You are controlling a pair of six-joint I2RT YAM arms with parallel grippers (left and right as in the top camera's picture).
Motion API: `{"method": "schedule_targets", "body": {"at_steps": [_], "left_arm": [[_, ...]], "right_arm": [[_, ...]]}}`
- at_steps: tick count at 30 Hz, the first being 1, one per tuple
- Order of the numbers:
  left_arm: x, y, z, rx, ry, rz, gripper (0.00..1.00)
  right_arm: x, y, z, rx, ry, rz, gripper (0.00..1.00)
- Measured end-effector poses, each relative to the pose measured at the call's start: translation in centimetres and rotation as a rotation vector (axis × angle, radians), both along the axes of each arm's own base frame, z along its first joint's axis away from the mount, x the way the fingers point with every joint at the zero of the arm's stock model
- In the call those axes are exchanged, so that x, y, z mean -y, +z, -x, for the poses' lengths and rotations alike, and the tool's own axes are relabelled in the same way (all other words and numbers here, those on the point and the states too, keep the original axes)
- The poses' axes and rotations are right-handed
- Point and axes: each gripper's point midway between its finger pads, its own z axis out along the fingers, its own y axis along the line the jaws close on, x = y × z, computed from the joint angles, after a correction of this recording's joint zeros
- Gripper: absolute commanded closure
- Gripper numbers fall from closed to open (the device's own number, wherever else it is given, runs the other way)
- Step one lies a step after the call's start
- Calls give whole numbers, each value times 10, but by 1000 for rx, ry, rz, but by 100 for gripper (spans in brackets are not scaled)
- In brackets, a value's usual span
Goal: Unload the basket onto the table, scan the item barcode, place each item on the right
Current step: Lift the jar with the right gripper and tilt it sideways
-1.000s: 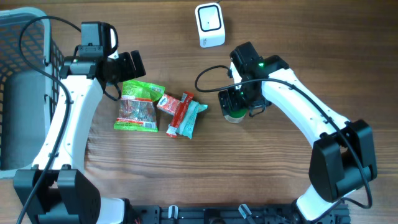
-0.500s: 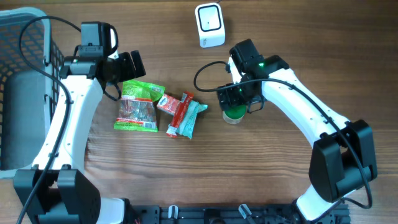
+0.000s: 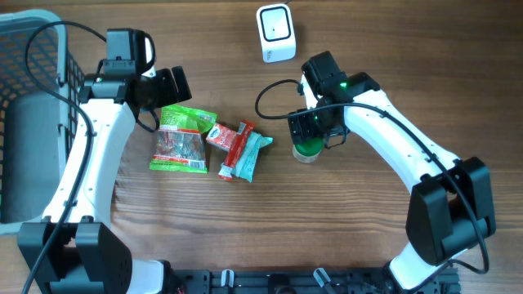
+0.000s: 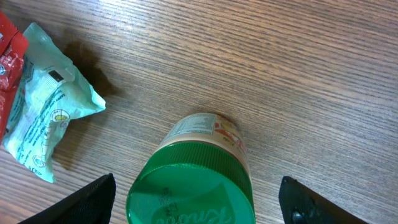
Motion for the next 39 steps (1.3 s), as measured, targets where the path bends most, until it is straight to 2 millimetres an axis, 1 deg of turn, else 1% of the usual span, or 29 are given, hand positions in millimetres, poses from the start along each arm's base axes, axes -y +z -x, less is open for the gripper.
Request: {"method": "schedule_targets", "body": {"at_steps": [4, 6, 13, 18, 20, 22, 28, 32, 39], "left_arm": [[0, 0, 0, 0, 0, 0, 0], [0, 0, 0, 0, 0, 0, 0], [0, 0, 0, 0, 0, 0, 0], [0, 0, 0, 0, 0, 0, 0], [0, 0, 0, 0, 0, 0, 0], [0, 0, 0, 0, 0, 0, 0], [0, 0, 0, 0, 0, 0, 0], [0, 0, 0, 0, 0, 0, 0], [0, 0, 0, 0, 0, 0, 0]], "right_arm": [[2, -5, 3, -11, -7, 4, 16], [4, -12, 8, -26, -8, 9, 16], [4, -30, 12, -22, -8, 4, 18], [2, -30, 10, -10, -5, -1, 18], [0, -31, 8, -3, -3, -4, 22], [-2, -33, 8, -2, 1, -5, 23], [-9, -37, 14, 13, 39, 51, 24], [-6, -38, 16, 26, 17, 108, 27], [5, -39, 22, 0, -60, 155, 26]]}}
